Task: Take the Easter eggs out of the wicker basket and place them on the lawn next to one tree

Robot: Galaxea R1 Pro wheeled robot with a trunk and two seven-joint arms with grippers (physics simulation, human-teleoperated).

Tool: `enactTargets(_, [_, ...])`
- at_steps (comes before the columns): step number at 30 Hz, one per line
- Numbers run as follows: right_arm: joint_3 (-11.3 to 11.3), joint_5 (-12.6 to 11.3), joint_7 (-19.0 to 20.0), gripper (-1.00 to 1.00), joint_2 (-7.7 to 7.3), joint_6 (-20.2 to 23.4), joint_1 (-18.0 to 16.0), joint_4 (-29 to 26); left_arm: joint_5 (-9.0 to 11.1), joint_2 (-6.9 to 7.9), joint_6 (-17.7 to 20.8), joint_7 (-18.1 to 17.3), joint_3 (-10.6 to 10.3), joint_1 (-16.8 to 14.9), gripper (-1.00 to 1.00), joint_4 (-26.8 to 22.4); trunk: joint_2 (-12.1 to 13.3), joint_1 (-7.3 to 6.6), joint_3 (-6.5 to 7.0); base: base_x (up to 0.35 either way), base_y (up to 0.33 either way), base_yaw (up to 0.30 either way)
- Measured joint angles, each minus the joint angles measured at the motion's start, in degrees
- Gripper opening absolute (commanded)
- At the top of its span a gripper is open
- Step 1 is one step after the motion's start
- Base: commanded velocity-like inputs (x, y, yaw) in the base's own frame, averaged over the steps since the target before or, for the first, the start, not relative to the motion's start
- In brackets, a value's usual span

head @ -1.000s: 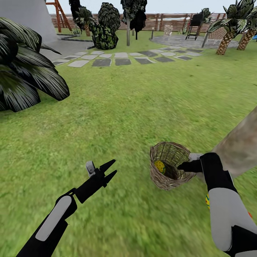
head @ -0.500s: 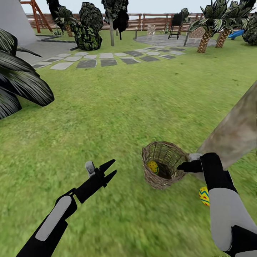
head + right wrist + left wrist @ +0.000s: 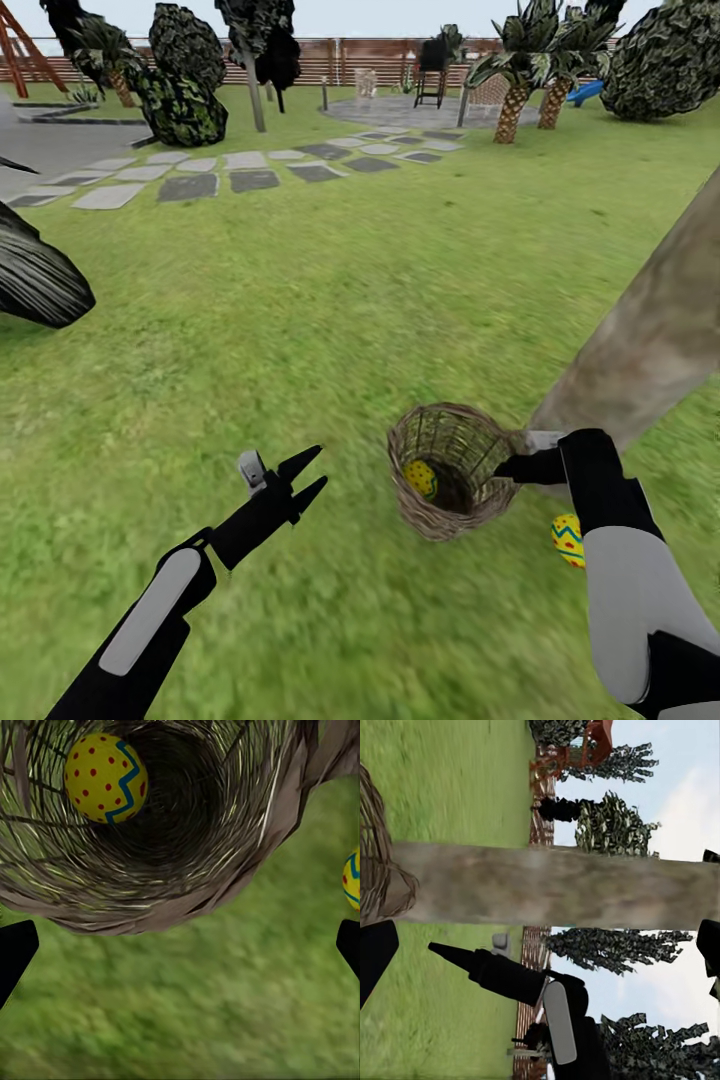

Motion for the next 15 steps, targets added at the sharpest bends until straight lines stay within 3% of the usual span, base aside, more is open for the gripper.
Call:
enactTargets(8, [0.1, 0.1, -0.1, 1.0, 1.06, -0.2, 0.1, 0.2, 0.1, 0.0, 0.0, 0.0, 0.0, 0.0, 1.0, 0.0, 0.0, 0.0, 0.0, 0.205, 0.259, -0.081])
enactTargets(11, [0.1, 0.3, -0.3, 1.0, 3.0, -0.6, 0.2, 1.9, 0.1, 0.0, 0.0, 0.0, -0.1, 0.0, 1.0, 0.0, 0.0, 0.01, 0.0, 0.111, 0.104, -0.002])
enactTargets(15, [0.1, 0.4, -0.6, 1.0, 3.57, -0.9, 0.2, 4.8, 0.1, 0.0, 0.0, 0.0, -0.1, 0.0, 1.0, 0.0, 0.0, 0.02, 0.0, 0.025, 0.024, -0.001])
